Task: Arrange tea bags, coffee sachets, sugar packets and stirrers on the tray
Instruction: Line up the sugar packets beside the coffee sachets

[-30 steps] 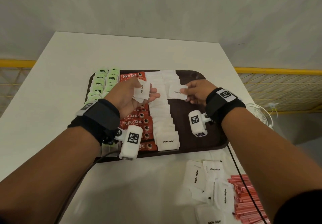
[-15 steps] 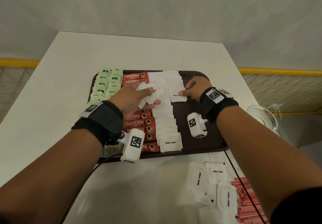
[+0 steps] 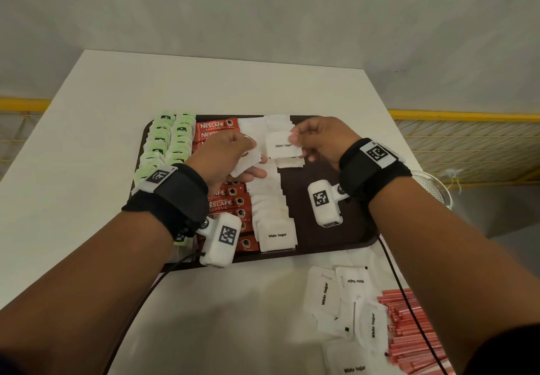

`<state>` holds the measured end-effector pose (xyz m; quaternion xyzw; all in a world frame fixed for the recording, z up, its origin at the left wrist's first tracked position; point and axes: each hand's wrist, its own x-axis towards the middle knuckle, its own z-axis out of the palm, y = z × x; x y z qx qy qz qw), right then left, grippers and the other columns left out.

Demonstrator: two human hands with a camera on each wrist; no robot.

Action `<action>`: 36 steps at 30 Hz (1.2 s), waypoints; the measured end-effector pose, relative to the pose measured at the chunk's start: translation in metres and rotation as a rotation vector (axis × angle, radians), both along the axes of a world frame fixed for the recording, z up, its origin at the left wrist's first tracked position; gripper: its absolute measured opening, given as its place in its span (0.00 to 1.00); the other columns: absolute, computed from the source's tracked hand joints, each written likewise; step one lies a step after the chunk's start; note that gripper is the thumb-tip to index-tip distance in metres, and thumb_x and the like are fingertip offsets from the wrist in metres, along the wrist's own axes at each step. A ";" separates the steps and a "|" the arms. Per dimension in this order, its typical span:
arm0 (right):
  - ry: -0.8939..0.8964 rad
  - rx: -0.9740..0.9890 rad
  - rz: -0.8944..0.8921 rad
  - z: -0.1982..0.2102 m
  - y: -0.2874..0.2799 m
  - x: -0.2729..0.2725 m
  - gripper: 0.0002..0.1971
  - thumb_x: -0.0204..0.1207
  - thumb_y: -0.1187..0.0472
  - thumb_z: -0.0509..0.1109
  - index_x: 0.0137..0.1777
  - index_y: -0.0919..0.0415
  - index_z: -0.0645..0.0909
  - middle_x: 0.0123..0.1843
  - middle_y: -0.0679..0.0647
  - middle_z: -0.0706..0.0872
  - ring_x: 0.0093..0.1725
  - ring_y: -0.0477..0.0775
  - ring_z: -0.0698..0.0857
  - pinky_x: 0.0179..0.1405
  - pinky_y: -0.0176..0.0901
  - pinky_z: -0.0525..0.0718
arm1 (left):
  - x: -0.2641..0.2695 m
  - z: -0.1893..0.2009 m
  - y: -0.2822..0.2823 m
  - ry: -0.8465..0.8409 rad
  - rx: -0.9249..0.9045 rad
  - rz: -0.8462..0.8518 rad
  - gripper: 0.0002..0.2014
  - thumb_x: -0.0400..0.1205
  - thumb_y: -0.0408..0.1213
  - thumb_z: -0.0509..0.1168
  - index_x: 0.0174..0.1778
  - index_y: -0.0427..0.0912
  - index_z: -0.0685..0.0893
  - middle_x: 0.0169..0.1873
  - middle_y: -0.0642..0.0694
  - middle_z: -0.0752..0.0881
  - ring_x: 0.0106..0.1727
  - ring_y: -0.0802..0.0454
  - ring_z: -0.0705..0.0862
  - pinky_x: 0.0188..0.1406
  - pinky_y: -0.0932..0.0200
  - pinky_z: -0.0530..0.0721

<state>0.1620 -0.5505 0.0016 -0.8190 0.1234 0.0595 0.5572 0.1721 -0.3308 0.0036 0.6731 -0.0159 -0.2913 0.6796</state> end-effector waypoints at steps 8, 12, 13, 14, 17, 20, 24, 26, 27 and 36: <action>0.148 -0.263 -0.007 -0.025 -0.015 -0.002 0.04 0.75 0.59 0.76 0.44 0.58 0.84 0.35 0.56 0.86 0.29 0.47 0.83 0.24 0.34 0.80 | -0.002 0.004 0.009 0.027 0.005 0.035 0.07 0.86 0.29 0.53 0.50 0.40 0.76 0.47 0.35 0.89 0.32 0.46 0.91 0.24 0.61 0.85; 0.158 -0.331 -0.044 -0.026 -0.007 0.003 0.08 0.73 0.57 0.78 0.43 0.58 0.82 0.32 0.53 0.85 0.28 0.46 0.82 0.25 0.36 0.80 | 0.000 -0.005 0.013 0.019 0.018 0.058 0.01 0.87 0.31 0.60 0.50 0.39 0.74 0.56 0.31 0.85 0.40 0.41 0.93 0.29 0.60 0.89; 0.171 -0.352 -0.046 -0.026 -0.006 0.003 0.09 0.73 0.56 0.78 0.44 0.59 0.82 0.33 0.53 0.85 0.28 0.46 0.82 0.25 0.37 0.80 | 0.001 -0.006 0.014 0.019 0.013 0.055 0.01 0.87 0.30 0.60 0.50 0.39 0.75 0.56 0.31 0.86 0.41 0.41 0.93 0.30 0.60 0.90; 0.190 -0.375 -0.045 -0.025 -0.005 0.004 0.10 0.73 0.56 0.79 0.44 0.58 0.81 0.34 0.53 0.85 0.28 0.47 0.82 0.25 0.37 0.80 | 0.001 -0.006 0.015 0.025 0.004 0.049 0.02 0.87 0.29 0.59 0.52 0.38 0.76 0.56 0.30 0.86 0.42 0.41 0.93 0.30 0.59 0.90; 0.173 -0.465 -0.058 -0.022 -0.004 0.006 0.13 0.72 0.55 0.79 0.38 0.56 0.76 0.37 0.55 0.85 0.31 0.50 0.81 0.31 0.43 0.82 | 0.000 -0.005 0.017 0.086 -0.056 0.029 0.12 0.86 0.27 0.53 0.63 0.33 0.76 0.55 0.29 0.87 0.45 0.38 0.93 0.33 0.58 0.91; 0.026 -0.489 -0.041 -0.007 0.002 0.003 0.13 0.74 0.49 0.76 0.40 0.56 0.79 0.38 0.50 0.84 0.37 0.50 0.82 0.44 0.48 0.85 | 0.001 -0.005 0.015 0.135 -0.102 0.035 0.13 0.88 0.27 0.54 0.66 0.35 0.77 0.58 0.31 0.86 0.50 0.36 0.92 0.41 0.53 0.93; 0.061 -0.260 0.180 0.016 0.029 -0.009 0.13 0.74 0.47 0.75 0.47 0.56 0.84 0.44 0.50 0.89 0.36 0.45 0.83 0.34 0.38 0.81 | 0.002 -0.009 0.006 -0.030 -0.009 -0.018 0.13 0.86 0.29 0.63 0.67 0.38 0.81 0.61 0.40 0.87 0.56 0.45 0.90 0.50 0.51 0.91; 0.057 -0.180 0.204 0.016 0.035 -0.011 0.11 0.73 0.55 0.78 0.50 0.60 0.85 0.44 0.54 0.89 0.37 0.47 0.85 0.34 0.38 0.82 | 0.000 -0.009 0.001 -0.099 0.017 -0.018 0.10 0.84 0.29 0.66 0.61 0.39 0.82 0.58 0.43 0.88 0.55 0.48 0.89 0.51 0.51 0.91; 0.044 -0.153 0.182 0.014 0.034 -0.011 0.10 0.73 0.58 0.78 0.50 0.62 0.85 0.42 0.55 0.88 0.36 0.47 0.85 0.33 0.38 0.82 | -0.001 -0.008 -0.001 -0.117 0.021 -0.009 0.09 0.84 0.29 0.67 0.59 0.40 0.82 0.56 0.44 0.89 0.53 0.49 0.89 0.50 0.52 0.91; 0.298 -0.254 -0.065 -0.008 -0.016 -0.024 0.09 0.75 0.57 0.76 0.52 0.59 0.83 0.31 0.52 0.84 0.21 0.43 0.78 0.21 0.37 0.73 | -0.005 -0.001 0.010 -0.180 0.123 0.056 0.06 0.86 0.34 0.62 0.55 0.43 0.83 0.55 0.45 0.87 0.53 0.50 0.88 0.45 0.56 0.89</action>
